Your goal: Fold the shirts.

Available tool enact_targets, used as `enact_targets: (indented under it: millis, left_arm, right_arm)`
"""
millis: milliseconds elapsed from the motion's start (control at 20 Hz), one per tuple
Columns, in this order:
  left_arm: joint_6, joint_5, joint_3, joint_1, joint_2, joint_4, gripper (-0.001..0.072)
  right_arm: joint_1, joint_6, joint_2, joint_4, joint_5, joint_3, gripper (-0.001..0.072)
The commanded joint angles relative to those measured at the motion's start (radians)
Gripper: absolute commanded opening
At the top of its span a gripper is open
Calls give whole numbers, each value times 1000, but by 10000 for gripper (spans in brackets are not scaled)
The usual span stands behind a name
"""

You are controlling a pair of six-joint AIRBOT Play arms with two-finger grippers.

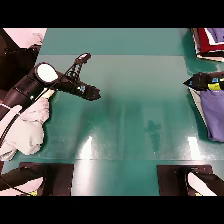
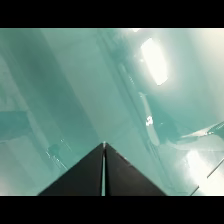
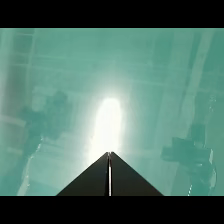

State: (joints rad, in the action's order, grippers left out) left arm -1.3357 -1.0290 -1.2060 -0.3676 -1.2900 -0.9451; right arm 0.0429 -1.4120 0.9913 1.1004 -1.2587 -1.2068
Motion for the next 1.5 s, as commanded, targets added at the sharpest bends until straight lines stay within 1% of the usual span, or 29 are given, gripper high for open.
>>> enact_targets:
  millis: [0,450,700,750,800,900,1000,1050,1100,1150,1200,1300,1450]
  left_arm:
    - [0,0,-1,0,0,0,28]
    - [0,0,-1,0,0,0,28]
    - [1,17,-1,0,0,12,28]
    - [1,14,-8,14,3,-7,28]
    - [-1,-18,-31,43,5,-50,28]
    - [-46,-66,-88,142,28,-181,28]
    - [-80,-59,-130,264,63,-324,29]
    - [-79,-51,-136,323,74,-385,118]
    - [-80,-53,-135,371,74,-428,460]
    - [-83,-55,-131,419,64,-459,636]
    - [-83,-47,-122,459,56,-480,625]
    - [-83,15,-89,532,21,-491,625]
    - [-82,78,-55,611,-74,-492,625]
  right_arm:
    - [2,0,-1,-1,0,0,20]
    - [2,-1,-1,-8,-13,0,20]
    - [2,-1,-1,-8,-45,0,20]
    - [2,-1,-1,-8,-45,0,20]
    - [2,-1,-1,-8,-45,0,20]
    - [2,-1,-1,-8,-49,0,20]
    - [2,-1,-1,-8,-58,0,19]
    - [2,-1,-1,-8,-59,0,19]
    - [2,-1,-1,-8,-58,0,19]
    - [2,-1,-1,-8,-57,0,19]
    - [2,-1,-1,-8,-58,0,19]
    - [3,-1,-1,-9,-57,0,19]
    - [3,-1,-1,-9,-57,0,19]
